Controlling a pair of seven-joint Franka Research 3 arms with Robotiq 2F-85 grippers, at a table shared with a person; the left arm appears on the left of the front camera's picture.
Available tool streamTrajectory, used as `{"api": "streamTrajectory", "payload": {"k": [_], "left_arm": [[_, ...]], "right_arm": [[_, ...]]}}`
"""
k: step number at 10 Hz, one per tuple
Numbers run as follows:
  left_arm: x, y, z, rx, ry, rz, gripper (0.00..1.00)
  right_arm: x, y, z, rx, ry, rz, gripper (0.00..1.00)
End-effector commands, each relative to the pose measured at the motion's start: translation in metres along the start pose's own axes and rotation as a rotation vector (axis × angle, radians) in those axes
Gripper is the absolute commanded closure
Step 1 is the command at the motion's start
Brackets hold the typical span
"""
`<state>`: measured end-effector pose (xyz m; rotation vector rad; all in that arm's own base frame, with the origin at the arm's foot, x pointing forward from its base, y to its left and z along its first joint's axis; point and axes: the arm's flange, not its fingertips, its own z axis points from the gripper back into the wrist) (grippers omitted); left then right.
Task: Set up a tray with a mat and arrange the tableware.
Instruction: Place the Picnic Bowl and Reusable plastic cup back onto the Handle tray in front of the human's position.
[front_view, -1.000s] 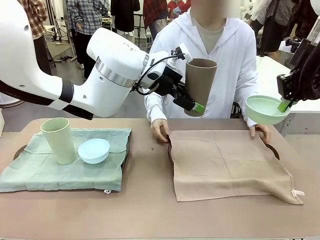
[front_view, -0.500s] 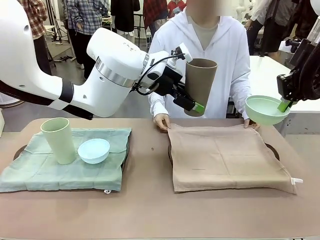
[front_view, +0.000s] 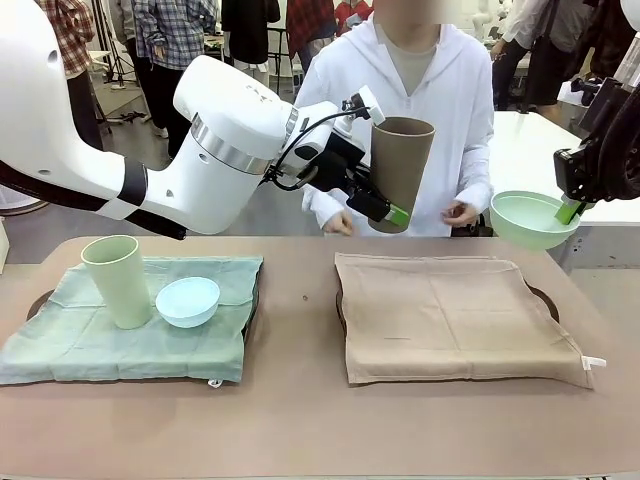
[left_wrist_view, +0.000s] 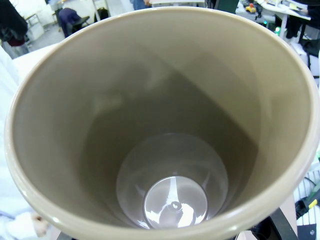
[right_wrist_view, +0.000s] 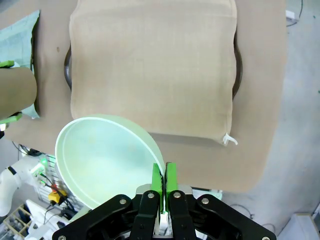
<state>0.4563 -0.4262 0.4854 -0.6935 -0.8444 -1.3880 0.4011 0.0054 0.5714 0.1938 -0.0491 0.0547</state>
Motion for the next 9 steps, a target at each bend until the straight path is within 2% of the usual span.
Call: {"api": "streamTrajectory", "payload": {"k": [1, 2, 3, 4, 7, 9], "left_arm": [[0.002, 0.002, 0.0, -0.006, -0.007, -0.013, 1.0], [0.002, 0.002, 0.0, -0.006, -0.007, -0.013, 1.0], [0.0, 0.0, 0.0, 0.0, 0.0, 0.0, 0.2], [-0.012, 0.009, -0.009, -0.033, -0.003, 0.025, 0.2], [-0.056, 0.036, -0.058, -0.179, -0.07, -0.061, 0.2], [-0.075, 0.045, -0.081, -0.192, -0.141, -0.108, 0.2]], "right_arm": [[-0.004, 0.0, -0.001, 0.001, 0.002, 0.008, 1.0], [-0.004, 0.0, -0.001, 0.001, 0.002, 0.008, 1.0], [-0.004, 0.0, -0.001, 0.001, 0.002, 0.008, 1.0], [0.0, 0.0, 0.0, 0.0, 0.0, 0.0, 0.96], [0.04, -0.014, -0.064, -0.004, 0.011, -0.009, 0.96], [0.049, -0.021, -0.1, -0.041, -0.006, -0.024, 0.96]]}}
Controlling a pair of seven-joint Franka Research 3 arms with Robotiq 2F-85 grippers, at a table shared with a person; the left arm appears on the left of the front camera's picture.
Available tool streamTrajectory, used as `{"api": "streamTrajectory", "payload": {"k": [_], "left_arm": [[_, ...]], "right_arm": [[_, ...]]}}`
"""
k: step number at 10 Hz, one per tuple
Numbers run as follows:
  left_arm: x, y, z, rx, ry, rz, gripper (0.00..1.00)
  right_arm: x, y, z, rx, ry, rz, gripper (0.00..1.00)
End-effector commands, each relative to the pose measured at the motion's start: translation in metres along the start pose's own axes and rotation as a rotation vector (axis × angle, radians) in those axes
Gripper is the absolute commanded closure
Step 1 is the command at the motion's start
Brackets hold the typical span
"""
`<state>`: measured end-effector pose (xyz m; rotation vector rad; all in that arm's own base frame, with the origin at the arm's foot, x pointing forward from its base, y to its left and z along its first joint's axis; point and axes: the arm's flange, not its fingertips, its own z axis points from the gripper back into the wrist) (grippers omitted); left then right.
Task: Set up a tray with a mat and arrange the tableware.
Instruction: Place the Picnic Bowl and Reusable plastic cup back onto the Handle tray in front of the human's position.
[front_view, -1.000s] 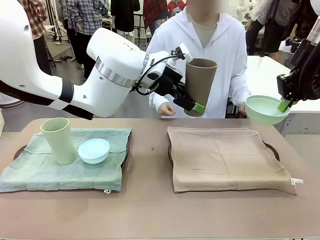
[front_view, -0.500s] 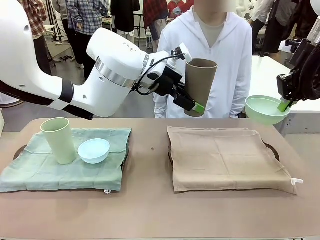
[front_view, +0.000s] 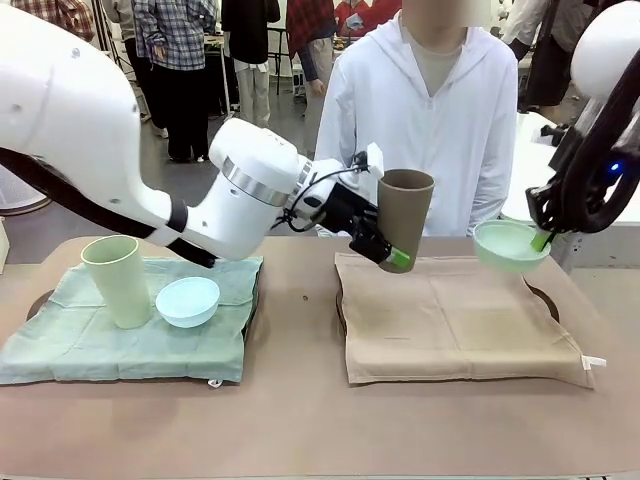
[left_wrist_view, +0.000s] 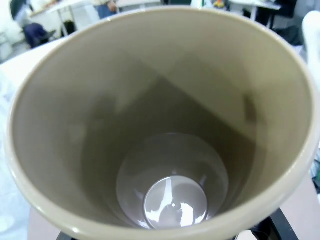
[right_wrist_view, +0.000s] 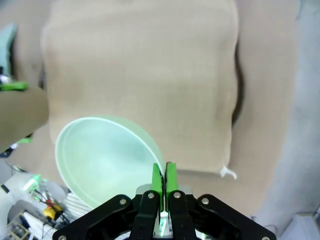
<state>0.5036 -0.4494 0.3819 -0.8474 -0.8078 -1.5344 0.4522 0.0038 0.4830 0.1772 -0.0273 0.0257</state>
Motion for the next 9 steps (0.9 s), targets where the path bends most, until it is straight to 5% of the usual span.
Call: {"api": "streamTrajectory", "payload": {"k": [1, 9], "left_arm": [[-0.01, 0.011, -0.007, -0.018, -0.093, -0.047, 0.2], [-0.038, 0.024, -0.025, -0.035, -0.092, -0.088, 0.19]], "right_arm": [[0.006, 0.001, -0.025, -0.028, -0.034, 0.015, 0.96], [0.013, 0.0, -0.054, -0.02, -0.047, 0.019, 0.96]]}}
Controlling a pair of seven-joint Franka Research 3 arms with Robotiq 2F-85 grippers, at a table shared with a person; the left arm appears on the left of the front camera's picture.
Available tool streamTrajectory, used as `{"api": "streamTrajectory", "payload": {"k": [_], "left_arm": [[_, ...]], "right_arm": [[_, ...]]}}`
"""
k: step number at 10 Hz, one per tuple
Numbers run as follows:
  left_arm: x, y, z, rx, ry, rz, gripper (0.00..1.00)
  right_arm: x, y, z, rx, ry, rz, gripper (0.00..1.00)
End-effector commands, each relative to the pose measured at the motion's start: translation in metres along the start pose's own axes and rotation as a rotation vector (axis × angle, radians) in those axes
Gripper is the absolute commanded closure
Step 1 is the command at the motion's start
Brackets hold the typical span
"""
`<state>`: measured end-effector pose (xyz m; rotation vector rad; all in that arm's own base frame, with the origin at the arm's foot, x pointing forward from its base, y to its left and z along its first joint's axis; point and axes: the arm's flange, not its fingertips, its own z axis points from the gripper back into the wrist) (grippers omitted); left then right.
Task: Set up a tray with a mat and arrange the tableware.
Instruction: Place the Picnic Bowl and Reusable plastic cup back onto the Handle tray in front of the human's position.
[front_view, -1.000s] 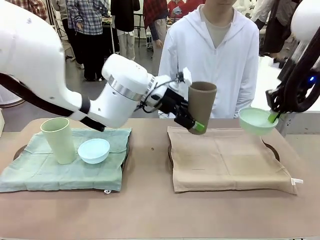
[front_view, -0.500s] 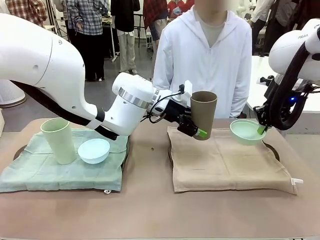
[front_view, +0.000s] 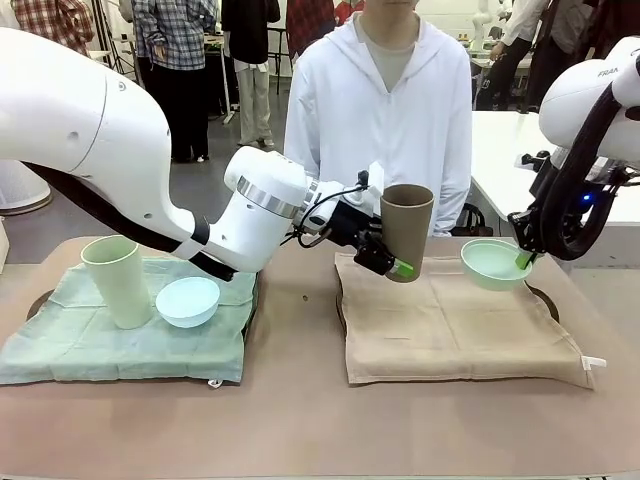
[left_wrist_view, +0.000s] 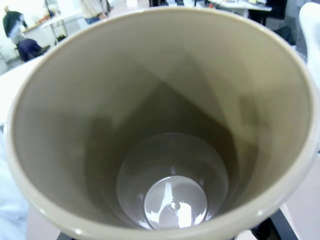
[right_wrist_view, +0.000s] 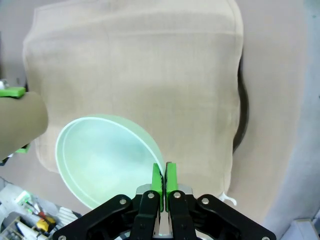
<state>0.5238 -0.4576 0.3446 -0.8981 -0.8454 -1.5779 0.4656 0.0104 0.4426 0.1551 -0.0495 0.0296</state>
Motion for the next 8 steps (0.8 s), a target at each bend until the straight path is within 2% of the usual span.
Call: {"api": "streamTrajectory", "payload": {"k": [1, 3, 5, 8], "left_arm": [[-0.018, 0.005, -0.006, 0.006, -0.043, -0.043, 0.19], [-0.035, 0.01, -0.022, -0.007, -0.034, -0.06, 0.19], [-0.043, 0.013, -0.034, 0.001, 0.026, -0.056, 0.19], [-0.044, 0.017, -0.043, 0.007, 0.052, -0.057, 0.19]], "right_arm": [[0.0, 0.004, -0.022, -0.01, -0.031, 0.006, 0.96], [0.001, 0.007, -0.041, -0.024, -0.05, 0.021, 0.96], [0.007, 0.007, -0.057, -0.036, -0.056, 0.027, 0.96], [0.016, 0.006, -0.08, -0.048, -0.005, 0.023, 0.96]]}}
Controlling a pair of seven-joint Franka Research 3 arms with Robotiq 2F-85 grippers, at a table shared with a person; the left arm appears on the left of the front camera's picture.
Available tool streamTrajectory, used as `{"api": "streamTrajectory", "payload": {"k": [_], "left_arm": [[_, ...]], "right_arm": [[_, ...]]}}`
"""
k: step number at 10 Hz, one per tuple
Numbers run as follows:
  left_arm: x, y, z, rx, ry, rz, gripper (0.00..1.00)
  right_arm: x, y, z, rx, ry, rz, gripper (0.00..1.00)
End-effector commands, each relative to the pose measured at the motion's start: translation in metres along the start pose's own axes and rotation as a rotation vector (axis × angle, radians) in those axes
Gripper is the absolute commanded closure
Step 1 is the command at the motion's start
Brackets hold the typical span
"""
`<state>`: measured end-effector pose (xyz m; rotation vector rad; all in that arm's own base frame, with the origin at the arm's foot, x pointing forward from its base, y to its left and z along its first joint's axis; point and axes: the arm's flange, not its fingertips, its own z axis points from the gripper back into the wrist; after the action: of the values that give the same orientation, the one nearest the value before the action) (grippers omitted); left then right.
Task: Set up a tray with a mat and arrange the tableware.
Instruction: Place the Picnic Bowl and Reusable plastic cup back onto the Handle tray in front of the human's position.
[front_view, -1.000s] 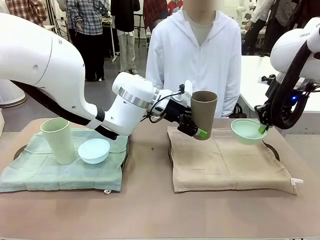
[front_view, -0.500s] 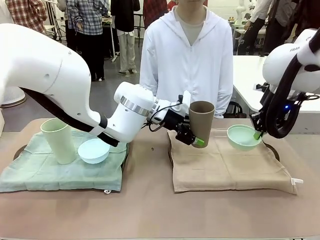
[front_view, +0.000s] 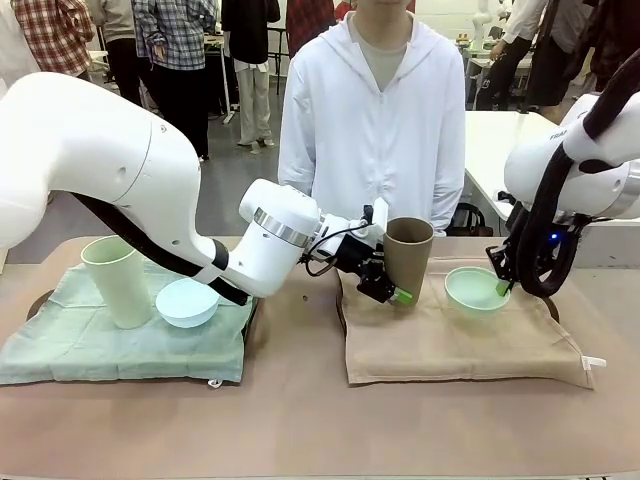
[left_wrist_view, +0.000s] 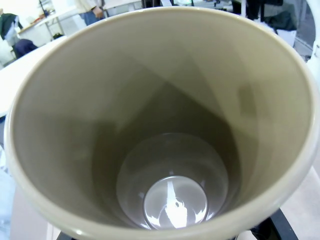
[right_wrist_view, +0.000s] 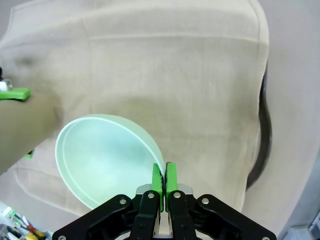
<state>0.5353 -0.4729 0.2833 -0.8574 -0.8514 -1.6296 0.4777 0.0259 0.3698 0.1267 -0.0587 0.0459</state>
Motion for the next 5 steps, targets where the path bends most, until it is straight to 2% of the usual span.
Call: {"api": "streamTrajectory", "payload": {"k": [1, 5], "left_arm": [[0.003, 0.009, -0.004, 0.009, 0.029, -0.005, 0.19], [-0.008, 0.015, -0.016, -0.004, 0.046, 0.013, 0.19]], "right_arm": [[0.013, 0.002, -0.011, -0.021, 0.005, 0.001, 0.96], [0.018, 0.0, -0.022, -0.016, 0.017, -0.001, 0.96]]}}
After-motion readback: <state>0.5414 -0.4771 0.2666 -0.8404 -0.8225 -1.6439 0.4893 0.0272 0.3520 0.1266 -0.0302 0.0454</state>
